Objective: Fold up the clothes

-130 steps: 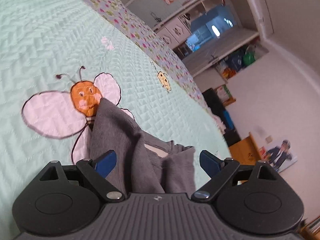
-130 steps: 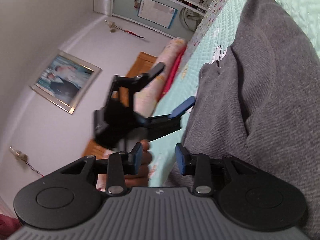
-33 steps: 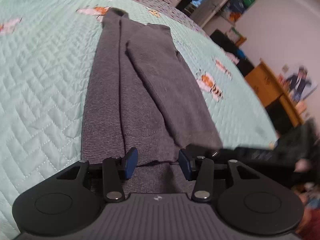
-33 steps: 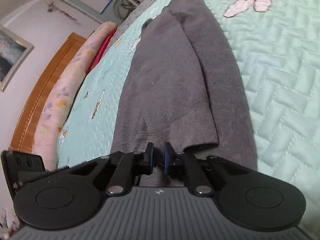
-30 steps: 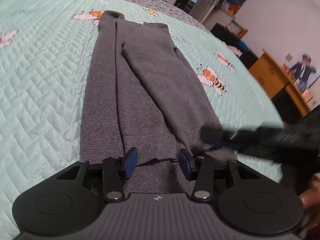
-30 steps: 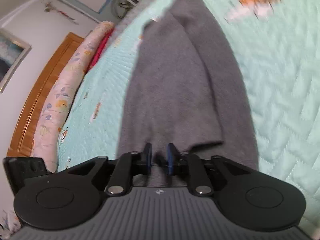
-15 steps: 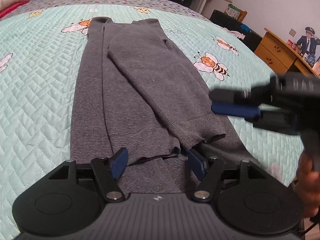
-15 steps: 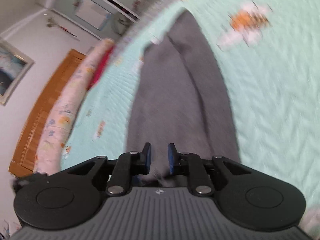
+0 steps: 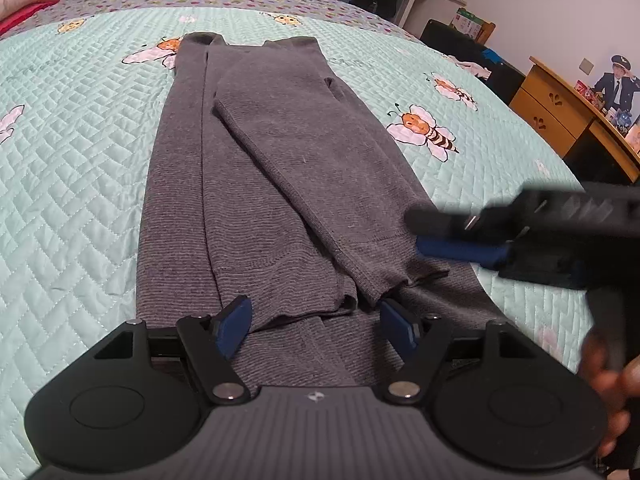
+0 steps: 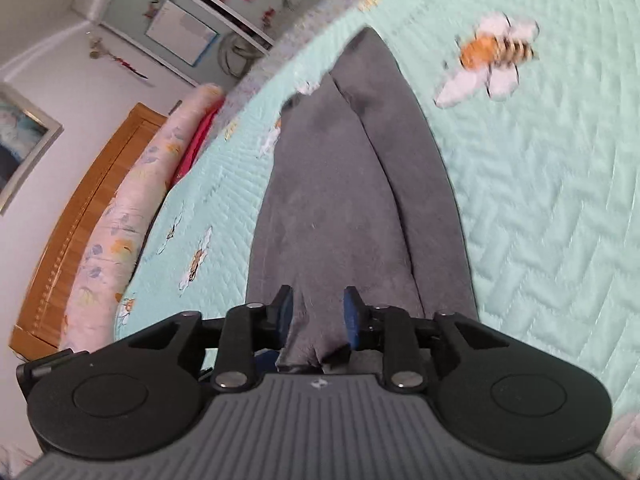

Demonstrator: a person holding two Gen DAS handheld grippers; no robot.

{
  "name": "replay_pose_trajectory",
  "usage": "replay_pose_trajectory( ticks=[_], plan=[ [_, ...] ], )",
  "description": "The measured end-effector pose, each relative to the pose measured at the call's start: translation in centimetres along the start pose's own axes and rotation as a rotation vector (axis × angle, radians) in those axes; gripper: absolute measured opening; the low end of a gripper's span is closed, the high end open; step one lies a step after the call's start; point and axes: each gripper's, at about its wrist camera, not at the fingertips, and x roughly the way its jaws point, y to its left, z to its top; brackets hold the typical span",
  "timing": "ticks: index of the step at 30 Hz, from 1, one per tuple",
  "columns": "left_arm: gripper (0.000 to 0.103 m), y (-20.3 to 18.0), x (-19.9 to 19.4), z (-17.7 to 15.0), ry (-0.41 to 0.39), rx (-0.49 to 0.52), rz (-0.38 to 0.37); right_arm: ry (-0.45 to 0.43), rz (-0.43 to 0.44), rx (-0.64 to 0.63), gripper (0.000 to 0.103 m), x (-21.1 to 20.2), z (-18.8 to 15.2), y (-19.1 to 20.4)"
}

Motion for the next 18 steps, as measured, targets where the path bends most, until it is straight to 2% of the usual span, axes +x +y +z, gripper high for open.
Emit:
replay_pose_trajectory(
  ticks=[1,3,5,9,12,14,18],
  plan=[
    [0.075,0.0,0.0,0.0,0.001,0.002,0.001,0.034,-0.026,0.008,0.035,0.2,-0.4,-0.8],
    [0.075,-0.1,0.0,0.0,0.002,0.005,0.002,0.038,-0.022,0.035,0.031,0.3,-0.9,-1.6],
    [0.075,0.0,0.0,0.1,0.003,0.004,0.002,0.048,-0.025,0.054,0.031,0.2,-1.1,-1.9],
    [0.075,0.0,0.0,0.1,0.004,-0.001,0.002,0.000,-0.024,-0.004,0.033,-1.5,-0.6,-0.2],
    [0.077,-0.1,0.0,0.1,0.005,-0.002,0.002,-0.003,-0.044,-0.031,0.035,-1.3,-0.8,-0.2],
    [0.077,-0.1,0.0,0.1,0.007,-0.002,-0.001,0.053,-0.067,0.016,0.034,-0.1,-1.2,-1.5],
    [0.079,0.0,0.0,0.2,0.007,-0.006,-0.008,0.046,-0.047,0.047,0.034,-0.3,-1.5,-1.5]
  ],
)
